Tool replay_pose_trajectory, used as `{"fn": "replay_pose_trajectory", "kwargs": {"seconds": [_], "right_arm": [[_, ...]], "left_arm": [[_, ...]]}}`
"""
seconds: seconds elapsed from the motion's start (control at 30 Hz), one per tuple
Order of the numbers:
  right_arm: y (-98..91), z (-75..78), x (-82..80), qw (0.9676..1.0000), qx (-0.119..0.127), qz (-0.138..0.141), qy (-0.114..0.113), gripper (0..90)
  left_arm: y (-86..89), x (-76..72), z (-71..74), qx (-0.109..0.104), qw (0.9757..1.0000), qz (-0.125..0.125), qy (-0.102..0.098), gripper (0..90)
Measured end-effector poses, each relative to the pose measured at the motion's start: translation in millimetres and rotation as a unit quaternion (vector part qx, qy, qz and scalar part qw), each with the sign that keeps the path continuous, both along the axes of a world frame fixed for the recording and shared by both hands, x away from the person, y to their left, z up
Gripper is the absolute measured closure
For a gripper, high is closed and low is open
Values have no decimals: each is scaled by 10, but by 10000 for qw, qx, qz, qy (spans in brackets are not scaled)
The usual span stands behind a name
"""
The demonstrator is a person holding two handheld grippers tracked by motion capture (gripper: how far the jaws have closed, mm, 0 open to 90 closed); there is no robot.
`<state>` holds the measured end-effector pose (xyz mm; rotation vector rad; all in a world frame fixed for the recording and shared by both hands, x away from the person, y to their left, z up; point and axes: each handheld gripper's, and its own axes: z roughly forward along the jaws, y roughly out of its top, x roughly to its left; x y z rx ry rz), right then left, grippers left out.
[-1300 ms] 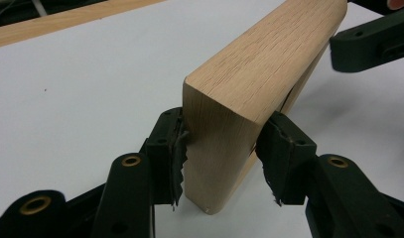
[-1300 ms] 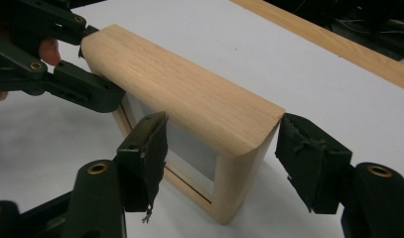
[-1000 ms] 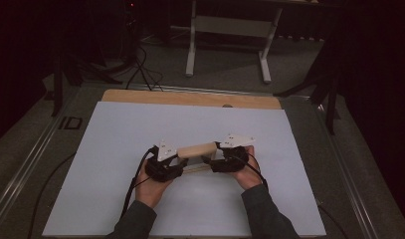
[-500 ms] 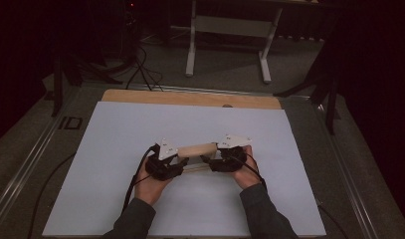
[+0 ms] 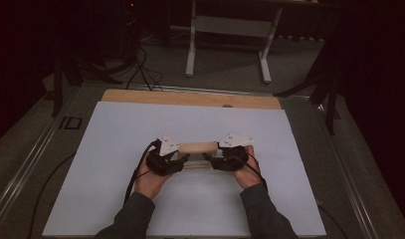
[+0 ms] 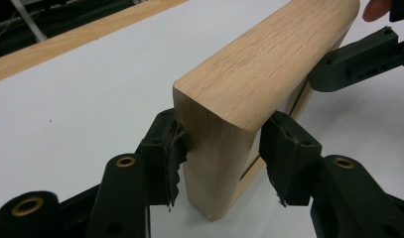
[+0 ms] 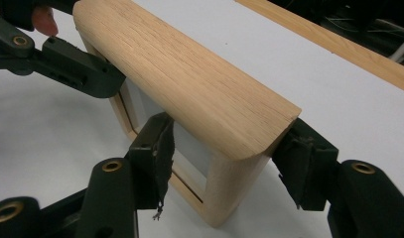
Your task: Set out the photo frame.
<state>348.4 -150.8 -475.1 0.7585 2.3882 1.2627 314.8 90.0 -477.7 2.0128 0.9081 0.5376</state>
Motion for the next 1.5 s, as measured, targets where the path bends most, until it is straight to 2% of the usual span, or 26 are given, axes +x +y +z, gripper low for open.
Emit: {"fn": "replay_pose_trajectory", "kwargs": {"seconds": [0.13,0.53,0.73,1.17,1.5], "right_arm": [[-1,-7,15,10000,-5,-64,19,436],[27,-13,53,9996,47,-248,122,453],[20,-8,78,9993,82,-320,185,445],[-29,-29,150,9986,204,-357,329,440],[-68,-93,170,9982,201,-400,389,484]], "left_arm": [[2,39,-9,23,10000,-35,-35,507],[63,166,-55,-242,9996,-100,125,489],[50,202,-61,-392,9990,-48,225,489],[43,242,-93,-639,9975,81,306,491],[29,273,-142,-574,9975,147,378,485]]}}
